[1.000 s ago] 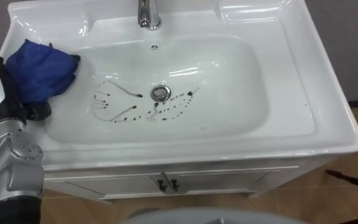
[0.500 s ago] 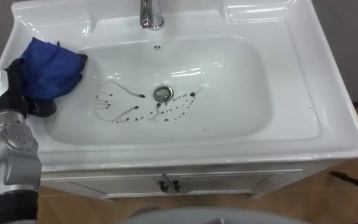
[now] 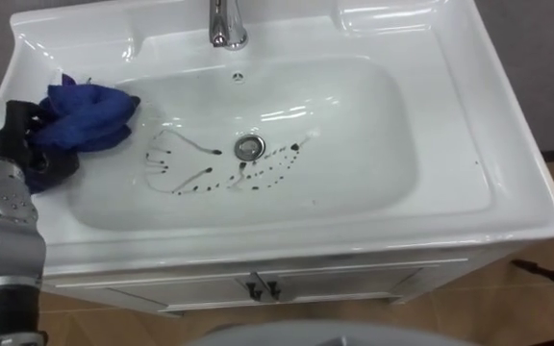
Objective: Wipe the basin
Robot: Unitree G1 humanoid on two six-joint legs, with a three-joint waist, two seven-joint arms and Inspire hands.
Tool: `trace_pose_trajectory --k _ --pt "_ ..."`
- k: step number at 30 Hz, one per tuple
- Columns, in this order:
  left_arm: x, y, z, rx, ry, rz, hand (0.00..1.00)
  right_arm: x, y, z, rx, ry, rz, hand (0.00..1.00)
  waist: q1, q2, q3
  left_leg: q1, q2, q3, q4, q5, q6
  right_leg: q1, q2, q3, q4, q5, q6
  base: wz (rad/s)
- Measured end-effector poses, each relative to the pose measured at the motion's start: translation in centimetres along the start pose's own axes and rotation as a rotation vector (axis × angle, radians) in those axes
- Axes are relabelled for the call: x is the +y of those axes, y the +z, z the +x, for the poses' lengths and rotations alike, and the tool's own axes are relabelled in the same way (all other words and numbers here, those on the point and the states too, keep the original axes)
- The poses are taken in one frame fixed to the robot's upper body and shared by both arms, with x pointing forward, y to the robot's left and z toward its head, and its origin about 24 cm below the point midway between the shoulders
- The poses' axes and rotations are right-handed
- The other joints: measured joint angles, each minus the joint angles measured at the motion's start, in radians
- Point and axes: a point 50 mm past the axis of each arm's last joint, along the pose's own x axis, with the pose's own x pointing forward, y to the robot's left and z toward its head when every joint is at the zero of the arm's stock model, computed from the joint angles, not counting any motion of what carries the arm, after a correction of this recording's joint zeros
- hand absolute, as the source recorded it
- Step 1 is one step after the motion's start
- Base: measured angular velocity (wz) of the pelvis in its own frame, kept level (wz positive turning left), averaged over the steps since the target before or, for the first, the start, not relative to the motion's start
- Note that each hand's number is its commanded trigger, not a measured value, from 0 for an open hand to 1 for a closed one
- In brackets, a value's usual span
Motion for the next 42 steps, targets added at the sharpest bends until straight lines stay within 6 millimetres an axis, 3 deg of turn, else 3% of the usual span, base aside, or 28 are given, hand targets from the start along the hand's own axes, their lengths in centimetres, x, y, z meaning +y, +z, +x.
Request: trace_pose_trajectory --k 1,21,28,36,42 --pt "0.0 0.0 0.0 -0.001 -0.005 -0.001 1.0 0.0 0.0 0.0 -0.001 0.0 0.0 0.0 0.001 -0.003 0.003 0.0 0.0 0.0 0.0 0.0 0.0 0.0 0.0 0.0 0.0 0.0 0.0 0.0" --pt "0.2 0.2 0.0 -0.007 -0.01 0.023 1.0 -0.4 0.4 -0.1 -0.034 -0.047 0.017 0.0 0.005 -0.005 0.0029 0.011 -0.001 0.006 -0.004 0.0 0.0 0.001 -0.003 0.003 0.013 -0.008 0.0 0.0" --pt "0.4 1.4 -0.3 -0.067 0.068 -0.013 1.0 -0.4 0.1 -0.1 -0.054 -0.054 0.041 0.0 0.025 -0.021 0.0051 0.011 -0.001 0.006 -0.002 0.0 0.0 0.0 -0.004 0.002 0.015 -0.012 0.0 0.0" --pt "0.1 2.6 -0.7 -0.137 0.153 -0.071 1.0 -0.3 0.3 0.0 -0.079 -0.05 0.026 0.0 0.021 -0.019 0.0053 0.008 -0.001 0.002 -0.002 0.0 0.0 0.002 -0.003 -0.002 0.017 -0.012 -0.001 0.0" --pt "0.2 3.3 -0.8 -0.191 0.22 -0.072 1.0 -0.1 0.2 0.1 -0.071 -0.042 0.014 0.0 -0.001 -0.018 0.006 0.01 -0.001 0.003 -0.001 0.0 0.0 0.001 -0.002 0.002 0.018 -0.012 -0.001 -0.01"
